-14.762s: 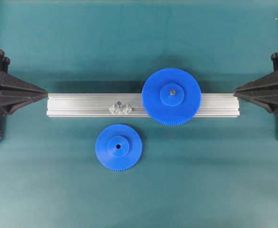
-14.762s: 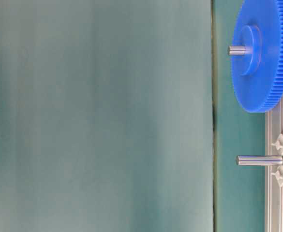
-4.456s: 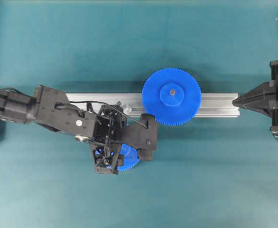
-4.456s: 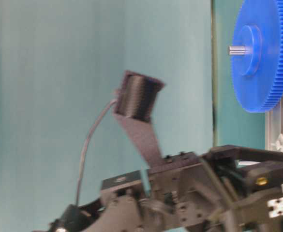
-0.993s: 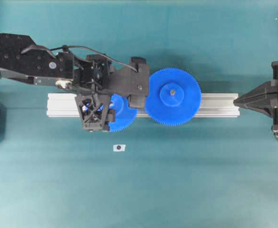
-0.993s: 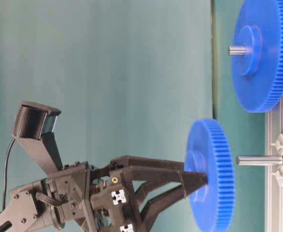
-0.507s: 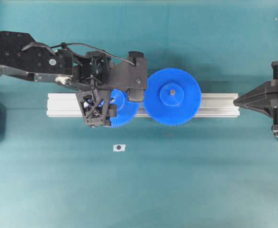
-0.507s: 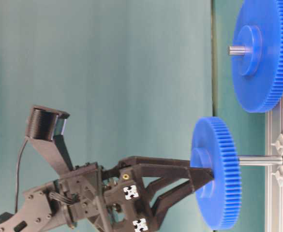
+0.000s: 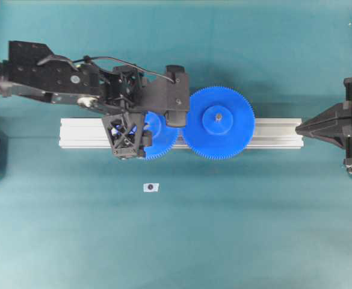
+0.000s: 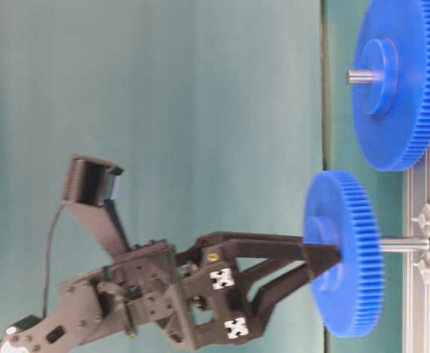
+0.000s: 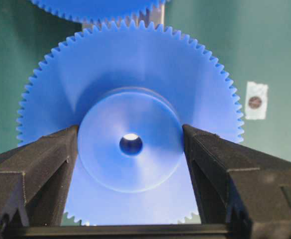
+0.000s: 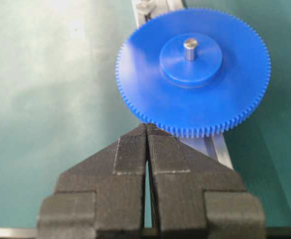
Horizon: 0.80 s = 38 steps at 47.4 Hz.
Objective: Insert the small gear onto the shaft.
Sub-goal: 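Align the gear's center hole with the shaft beside the large gear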
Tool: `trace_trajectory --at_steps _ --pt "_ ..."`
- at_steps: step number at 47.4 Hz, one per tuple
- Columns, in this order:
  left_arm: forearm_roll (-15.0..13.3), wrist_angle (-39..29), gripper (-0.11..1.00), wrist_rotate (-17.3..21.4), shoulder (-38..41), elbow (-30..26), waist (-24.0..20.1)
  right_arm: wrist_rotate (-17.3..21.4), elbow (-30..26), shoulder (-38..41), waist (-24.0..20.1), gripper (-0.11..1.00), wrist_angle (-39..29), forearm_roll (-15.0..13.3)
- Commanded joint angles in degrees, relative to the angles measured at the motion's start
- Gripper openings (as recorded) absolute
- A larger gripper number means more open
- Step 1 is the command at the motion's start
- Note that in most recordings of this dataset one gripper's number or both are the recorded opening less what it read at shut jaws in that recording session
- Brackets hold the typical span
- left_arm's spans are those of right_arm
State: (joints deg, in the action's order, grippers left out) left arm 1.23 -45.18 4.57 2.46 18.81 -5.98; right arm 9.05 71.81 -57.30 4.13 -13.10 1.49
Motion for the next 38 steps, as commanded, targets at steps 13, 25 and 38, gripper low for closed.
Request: trace_trajectory --at_steps 13,25,38 --pt "0.09 1.93 0.71 0.09 0.97 -1.41 -0.18 0.53 -0.62 0.26 0.18 0.01 0.62 -0.09" --pt "0.26 1.05 0.71 0.09 0.62 -0.62 -0.88 0.44 -0.62 0.35 0.26 0.01 0.53 -0.09" --pt "0.26 -0.35 0.71 0.26 -0.44 0.35 -2.37 0.53 -0.62 0.35 0.35 0.01 0.53 -0.09"
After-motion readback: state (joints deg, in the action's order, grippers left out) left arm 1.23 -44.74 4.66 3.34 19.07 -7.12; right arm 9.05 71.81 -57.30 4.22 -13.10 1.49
